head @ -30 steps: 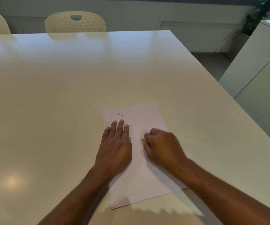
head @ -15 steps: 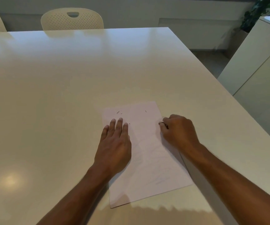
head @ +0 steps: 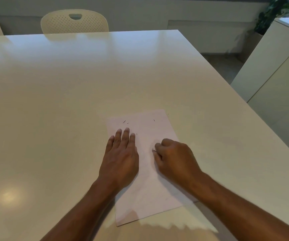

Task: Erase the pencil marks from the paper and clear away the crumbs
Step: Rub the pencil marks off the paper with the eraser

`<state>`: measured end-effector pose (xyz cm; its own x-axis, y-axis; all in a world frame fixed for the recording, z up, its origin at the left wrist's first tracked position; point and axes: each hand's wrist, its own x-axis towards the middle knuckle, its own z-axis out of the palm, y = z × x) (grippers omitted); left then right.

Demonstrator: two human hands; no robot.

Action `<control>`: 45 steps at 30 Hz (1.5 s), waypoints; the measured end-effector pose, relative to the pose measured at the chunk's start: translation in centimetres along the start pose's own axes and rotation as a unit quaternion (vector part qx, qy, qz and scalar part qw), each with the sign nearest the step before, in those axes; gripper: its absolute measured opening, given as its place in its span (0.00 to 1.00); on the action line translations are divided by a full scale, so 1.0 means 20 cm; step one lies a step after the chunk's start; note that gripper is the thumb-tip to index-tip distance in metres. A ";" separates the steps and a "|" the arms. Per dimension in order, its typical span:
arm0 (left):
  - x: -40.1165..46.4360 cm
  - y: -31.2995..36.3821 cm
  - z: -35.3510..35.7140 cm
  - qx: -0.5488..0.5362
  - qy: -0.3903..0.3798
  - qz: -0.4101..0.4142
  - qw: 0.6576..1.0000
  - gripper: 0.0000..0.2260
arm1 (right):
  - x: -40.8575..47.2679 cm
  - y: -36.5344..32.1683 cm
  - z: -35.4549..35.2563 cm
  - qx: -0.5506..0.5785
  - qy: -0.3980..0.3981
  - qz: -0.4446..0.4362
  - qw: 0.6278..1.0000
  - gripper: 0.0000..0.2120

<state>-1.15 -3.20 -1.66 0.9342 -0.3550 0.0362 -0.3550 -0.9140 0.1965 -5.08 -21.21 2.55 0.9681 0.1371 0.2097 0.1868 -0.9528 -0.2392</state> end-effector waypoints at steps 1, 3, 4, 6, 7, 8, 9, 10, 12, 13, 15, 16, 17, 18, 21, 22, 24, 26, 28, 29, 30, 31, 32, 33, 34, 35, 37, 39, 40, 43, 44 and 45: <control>0.00 0.00 0.00 0.001 0.000 0.000 1.000 0.27 | 0.02 0.04 0.00 0.001 0.001 0.009 1.000 0.09; 0.00 0.00 0.00 0.003 -0.002 0.000 1.000 0.27 | 0.11 0.19 0.00 -0.022 0.051 0.074 0.996 0.11; -0.01 0.00 0.00 0.006 -0.004 0.000 1.000 0.27 | 0.13 0.25 -0.01 -0.040 0.066 0.102 0.992 0.11; 0.00 0.00 0.00 0.008 -0.002 0.001 1.000 0.27 | 0.11 0.21 -0.02 -0.041 0.063 0.096 0.993 0.09; 0.00 0.00 0.00 0.006 -0.001 0.001 1.000 0.27 | 0.08 0.14 -0.02 -0.022 0.040 0.067 0.997 0.08; 0.00 0.00 0.00 0.003 0.000 0.001 1.000 0.27 | 0.03 0.05 -0.01 -0.004 0.015 0.035 0.999 0.08; 0.00 0.00 0.00 0.002 0.001 0.001 1.000 0.27 | -0.01 0.01 0.00 0.002 -0.001 0.010 1.000 0.09; 0.00 0.00 0.01 0.002 0.004 0.003 1.000 0.27 | -0.02 0.01 -0.01 0.001 -0.008 0.005 1.000 0.09; 0.00 -0.01 0.01 0.005 0.009 0.005 1.000 0.27 | 0.07 0.15 0.00 -0.014 0.034 0.059 0.998 0.09; 0.00 -0.01 0.01 0.006 0.008 0.004 1.000 0.27 | 0.10 0.22 -0.01 -0.032 0.067 0.091 0.993 0.09; 0.00 -0.01 0.01 0.005 0.005 0.003 1.000 0.27 | 0.11 0.24 -0.02 -0.049 0.075 0.106 0.990 0.09; 0.00 -0.01 0.01 0.005 0.005 0.003 1.000 0.27 | 0.08 0.18 -0.02 -0.038 0.059 0.086 0.994 0.08; 0.00 -0.01 0.01 0.003 0.006 0.001 1.000 0.27 | 0.05 0.11 -0.01 -0.024 0.037 0.062 0.997 0.09; 0.00 0.00 0.01 0.003 0.009 0.001 1.000 0.27 | 0.01 0.06 0.00 -0.011 0.025 0.039 0.999 0.10; 0.00 -0.01 0.01 0.003 0.007 0.004 1.000 0.27 | 0.05 0.15 0.00 -0.013 0.035 0.068 0.997 0.10; 0.00 -0.01 0.01 0.003 0.008 0.004 1.000 0.27 | 0.09 0.22 0.00 -0.027 0.061 0.097 0.993 0.10; 0.00 -0.01 0.02 0.004 0.012 0.004 1.000 0.27 | 0.11 0.26 -0.02 -0.045 0.076 0.117 0.989 0.10; 0.00 -0.01 0.02 0.005 0.011 0.004 1.000 0.27 | 0.06 0.13 -0.01 -0.022 0.044 0.067 0.997 0.08; 0.00 -0.01 0.02 0.006 0.010 0.005 1.000 0.27 | -0.02 0.01 0.01 0.013 0.007 0.010 1.000 0.09; 0.01 -0.01 0.02 0.007 0.014 0.006 1.000 0.27 | -0.03 0.02 0.00 0.016 0.002 0.007 1.000 0.10; 0.01 -0.01 0.02 0.008 0.015 0.007 1.000 0.27 | 0.00 0.07 0.01 0.015 0.013 0.027 0.999 0.09; 0.00 -0.01 0.02 0.009 0.013 0.007 1.000 0.27 | 0.04 0.14 0.01 0.001 0.038 0.063 0.997 0.10; 0.00 -0.01 0.02 0.010 0.011 0.007 1.000 0.27 | 0.09 0.22 0.00 -0.022 0.064 0.092 0.993 0.11; 0.00 -0.01 0.03 0.010 0.010 0.007 1.000 0.27 | 0.10 0.25 -0.01 -0.036 0.074 0.113 0.990 0.12; 0.00 -0.01 0.03 0.009 0.011 0.007 1.000 0.27 | 0.10 0.25 -0.01 -0.039 0.076 0.110 0.990 0.11; 0.00 -0.01 0.02 0.009 0.015 0.007 1.000 0.27 | 0.08 0.20 -0.01 -0.029 0.065 0.094 0.993 0.10; 0.00 -0.01 0.02 0.013 0.020 0.006 1.000 0.27 | -0.01 0.06 0.00 0.007 0.024 0.045 0.999 0.10; 0.00 -0.02 0.03 0.016 0.019 0.005 1.000 0.27 | -0.05 0.02 0.00 0.018 -0.002 0.019 1.000 0.10; 0.00 -0.02 0.03 0.014 0.020 0.005 1.000 0.26 | -0.02 0.07 0.01 0.012 0.011 0.031 0.999 0.10; 0.00 -0.02 0.04 0.016 0.019 0.006 1.000 0.27 | 0.09 0.26 -0.02 -0.033 0.074 0.111 0.990 0.13; 0.00 -0.02 0.04 0.018 0.020 0.007 1.000 0.27 | 0.09 0.27 -0.02 -0.038 0.081 0.115 0.989 0.12; 0.00 -0.02 0.04 0.017 0.022 0.007 1.000 0.26 | 0.07 0.23 -0.02 -0.035 0.074 0.106 0.991 0.11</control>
<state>-1.01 -2.96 -2.45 0.9294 -0.3600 0.0816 -0.3688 -0.9153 0.1617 -2.93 -25.45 2.22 0.9482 -0.1054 0.2996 -0.0359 -0.9728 -0.2287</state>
